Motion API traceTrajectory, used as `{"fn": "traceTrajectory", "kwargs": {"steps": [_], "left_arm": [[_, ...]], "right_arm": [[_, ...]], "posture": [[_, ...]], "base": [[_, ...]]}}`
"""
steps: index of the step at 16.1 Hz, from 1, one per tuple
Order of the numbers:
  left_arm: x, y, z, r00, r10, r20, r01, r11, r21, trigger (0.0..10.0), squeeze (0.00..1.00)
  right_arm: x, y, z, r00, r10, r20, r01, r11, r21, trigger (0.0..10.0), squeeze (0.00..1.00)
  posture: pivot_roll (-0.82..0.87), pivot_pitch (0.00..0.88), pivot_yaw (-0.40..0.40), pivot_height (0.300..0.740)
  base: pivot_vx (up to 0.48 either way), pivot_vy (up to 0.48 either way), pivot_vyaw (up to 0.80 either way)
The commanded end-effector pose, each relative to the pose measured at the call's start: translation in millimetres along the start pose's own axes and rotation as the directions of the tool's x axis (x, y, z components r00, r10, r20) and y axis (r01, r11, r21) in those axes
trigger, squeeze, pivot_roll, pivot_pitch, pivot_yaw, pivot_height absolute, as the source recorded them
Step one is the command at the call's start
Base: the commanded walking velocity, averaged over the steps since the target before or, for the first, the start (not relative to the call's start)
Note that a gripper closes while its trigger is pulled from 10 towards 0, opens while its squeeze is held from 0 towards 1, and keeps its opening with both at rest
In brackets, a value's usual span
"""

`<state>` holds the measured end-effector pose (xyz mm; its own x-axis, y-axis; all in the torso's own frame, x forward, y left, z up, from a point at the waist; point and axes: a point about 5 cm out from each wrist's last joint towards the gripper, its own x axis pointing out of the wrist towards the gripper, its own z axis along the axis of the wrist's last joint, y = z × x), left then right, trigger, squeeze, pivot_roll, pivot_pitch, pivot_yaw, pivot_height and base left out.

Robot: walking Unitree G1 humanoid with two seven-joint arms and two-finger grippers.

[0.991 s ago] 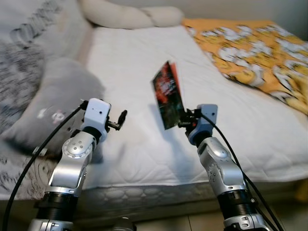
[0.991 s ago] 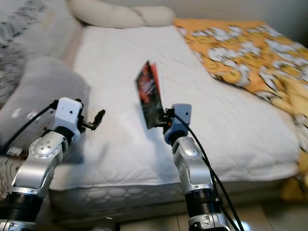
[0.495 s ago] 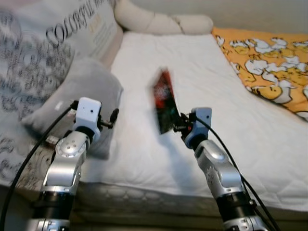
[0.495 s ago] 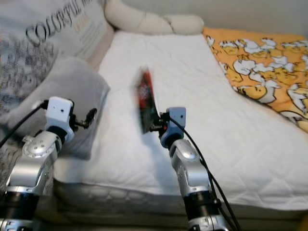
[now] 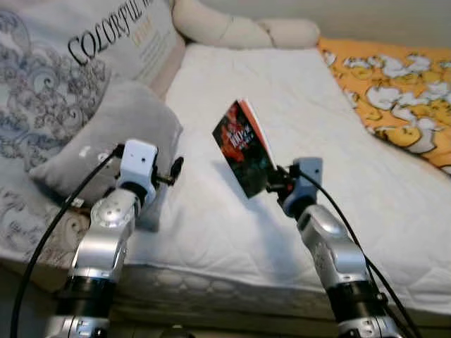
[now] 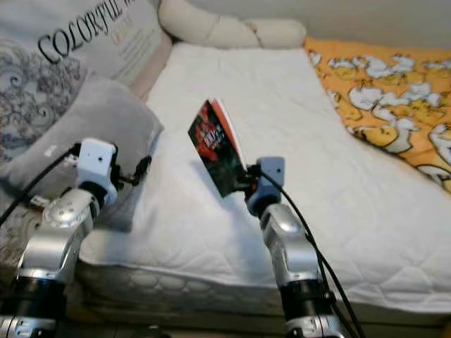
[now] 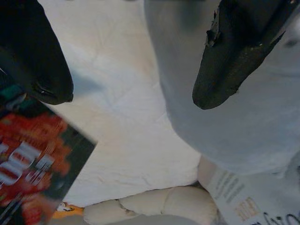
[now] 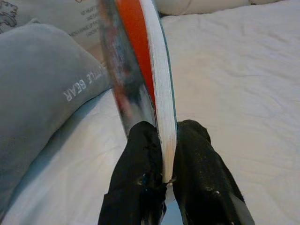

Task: Clean up the room

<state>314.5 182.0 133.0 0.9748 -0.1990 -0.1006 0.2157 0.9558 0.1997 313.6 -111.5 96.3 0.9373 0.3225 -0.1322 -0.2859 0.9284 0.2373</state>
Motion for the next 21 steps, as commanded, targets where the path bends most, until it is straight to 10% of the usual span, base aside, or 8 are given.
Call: {"fn": "traceTrajectory", "kwargs": {"steps": [1, 9, 16, 21], "left_arm": [[-2.2, 1.5, 0.0, 1.0, 0.006, -0.002, -0.006, 1.0, 0.004, 10.0, 0.08], [-26.1, -3.2, -7.7, 0.977, -0.207, -0.047, 0.211, 0.97, 0.116, 10.0, 0.09], [-50.7, -2.9, -5.1, 0.929, -0.363, -0.075, 0.369, 0.923, 0.106, 10.0, 0.1], [-82.5, 6.1, 3.4, 0.875, -0.453, -0.168, 0.474, 0.874, 0.109, 10.0, 0.09]], "right_arm": [[-0.3, 2.8, 9.5, 0.999, 0.005, 0.045, -0.006, 1.0, 0.007, 10.0, 0.0], [-12.8, -6.1, 3.6, 0.998, -0.037, 0.047, 0.035, 0.998, 0.053, 10.0, 0.0], [43.0, 6.3, 1.6, 0.995, 0.076, -0.056, -0.072, 0.995, 0.065, 10.0, 0.0], [59.4, 5.7, -1.2, 0.99, -0.061, -0.125, 0.102, 0.931, 0.351, 10.0, 0.0]], "posture": [[0.13, 0.0, -0.031, 0.74], [0.14, 0.0, -0.036, 0.74], [0.25, 0.0, -0.072, 0.74], [0.36, 0.0, -0.032, 0.74]], "base": [[0.0, 0.0, 0.0], [0.0, 0.0, 0.0], [0.0, 0.0, 0.0], [0.0, 0.0, 0.0]]}}
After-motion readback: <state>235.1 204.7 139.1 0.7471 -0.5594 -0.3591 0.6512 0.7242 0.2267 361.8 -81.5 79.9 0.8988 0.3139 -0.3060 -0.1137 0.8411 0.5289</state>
